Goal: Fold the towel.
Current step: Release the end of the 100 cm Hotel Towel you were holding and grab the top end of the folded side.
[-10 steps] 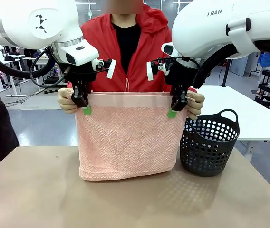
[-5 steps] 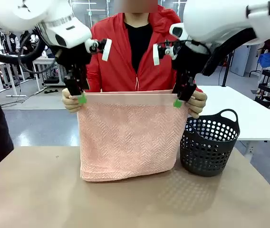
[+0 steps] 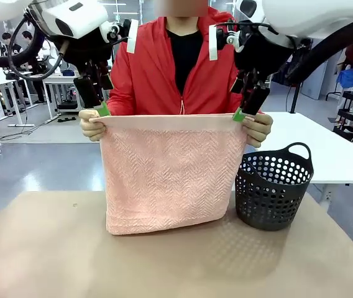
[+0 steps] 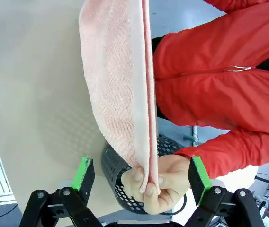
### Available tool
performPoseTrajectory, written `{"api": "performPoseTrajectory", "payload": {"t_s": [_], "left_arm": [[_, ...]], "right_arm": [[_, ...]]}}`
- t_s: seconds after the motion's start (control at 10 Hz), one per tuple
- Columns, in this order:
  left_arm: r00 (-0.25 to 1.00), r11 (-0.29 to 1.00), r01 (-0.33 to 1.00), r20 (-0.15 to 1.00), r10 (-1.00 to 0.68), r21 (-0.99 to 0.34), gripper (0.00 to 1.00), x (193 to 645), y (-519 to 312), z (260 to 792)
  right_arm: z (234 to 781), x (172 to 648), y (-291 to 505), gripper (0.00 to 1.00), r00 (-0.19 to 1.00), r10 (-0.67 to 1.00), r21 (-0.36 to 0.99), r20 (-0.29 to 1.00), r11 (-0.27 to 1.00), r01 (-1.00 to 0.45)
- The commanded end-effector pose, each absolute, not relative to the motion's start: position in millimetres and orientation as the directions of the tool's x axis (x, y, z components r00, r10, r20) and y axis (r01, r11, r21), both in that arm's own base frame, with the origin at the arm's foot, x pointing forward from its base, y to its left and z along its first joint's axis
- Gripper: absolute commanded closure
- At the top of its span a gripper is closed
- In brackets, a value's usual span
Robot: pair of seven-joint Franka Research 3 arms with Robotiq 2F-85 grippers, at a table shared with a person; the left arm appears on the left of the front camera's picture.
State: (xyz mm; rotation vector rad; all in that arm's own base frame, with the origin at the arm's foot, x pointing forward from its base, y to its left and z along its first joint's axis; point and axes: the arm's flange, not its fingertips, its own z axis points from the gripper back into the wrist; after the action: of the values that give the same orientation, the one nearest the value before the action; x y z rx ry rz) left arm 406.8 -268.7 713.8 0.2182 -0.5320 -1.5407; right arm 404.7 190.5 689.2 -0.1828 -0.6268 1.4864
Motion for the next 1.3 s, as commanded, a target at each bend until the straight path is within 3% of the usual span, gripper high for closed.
{"api": "performPoseTrajectory", "payload": {"t_s": [0.0, 0.3, 0.9, 1.0, 1.1, 1.2], "left_arm": [[-0.054, 0.046, 0.890, 0.207, -0.977, 0.453, 0.00, 410, -268, 703], [-0.063, 0.021, 0.907, 0.183, -0.981, 0.422, 0.00, 433, -272, 702], [-0.046, -0.005, 0.972, 0.171, -0.984, 0.233, 0.00, 487, -282, 664], [-0.031, 0.008, 0.975, 0.173, -0.984, 0.221, 0.53, 489, -282, 660], [-0.018, 0.015, 0.979, 0.160, -0.987, 0.205, 0.60, 490, -280, 656], [-0.012, 0.022, 0.979, 0.164, -0.986, 0.204, 1.00, 489, -277, 656]], "right_arm": [[676, 412, 189, 0.00, -0.052, 0.961, -0.490, 0.272, 0.092, -0.867], [675, 439, 197, 0.00, -0.042, 0.966, -0.441, 0.256, 0.078, -0.894], [647, 486, 207, 0.00, 0.039, 0.980, -0.312, 0.195, 0.100, -0.945], [644, 488, 206, 0.00, 0.045, 0.979, -0.300, 0.199, 0.105, -0.948], [641, 489, 206, 0.42, 0.047, 0.981, -0.297, 0.187, 0.102, -0.950], [641, 489, 206, 0.59, 0.047, 0.982, -0.296, 0.183, 0.101, -0.950]]}}
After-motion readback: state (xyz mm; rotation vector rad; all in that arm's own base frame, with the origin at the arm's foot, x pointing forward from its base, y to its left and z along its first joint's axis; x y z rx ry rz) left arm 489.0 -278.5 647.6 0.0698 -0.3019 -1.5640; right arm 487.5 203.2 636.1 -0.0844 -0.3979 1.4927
